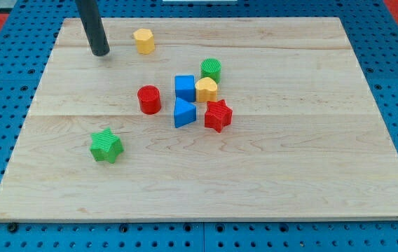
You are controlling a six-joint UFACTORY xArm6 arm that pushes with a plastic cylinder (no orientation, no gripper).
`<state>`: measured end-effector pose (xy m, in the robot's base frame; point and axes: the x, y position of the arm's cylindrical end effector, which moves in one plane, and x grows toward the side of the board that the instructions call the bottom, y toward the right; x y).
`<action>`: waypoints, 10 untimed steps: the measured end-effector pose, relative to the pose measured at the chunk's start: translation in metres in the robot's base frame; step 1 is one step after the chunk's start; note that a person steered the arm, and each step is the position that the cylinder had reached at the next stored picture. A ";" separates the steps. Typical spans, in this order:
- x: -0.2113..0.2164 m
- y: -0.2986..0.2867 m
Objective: Push the yellow hexagon towards the center right
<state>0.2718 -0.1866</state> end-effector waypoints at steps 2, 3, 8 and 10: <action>-0.040 0.112; -0.014 0.195; 0.079 0.399; 0.136 0.436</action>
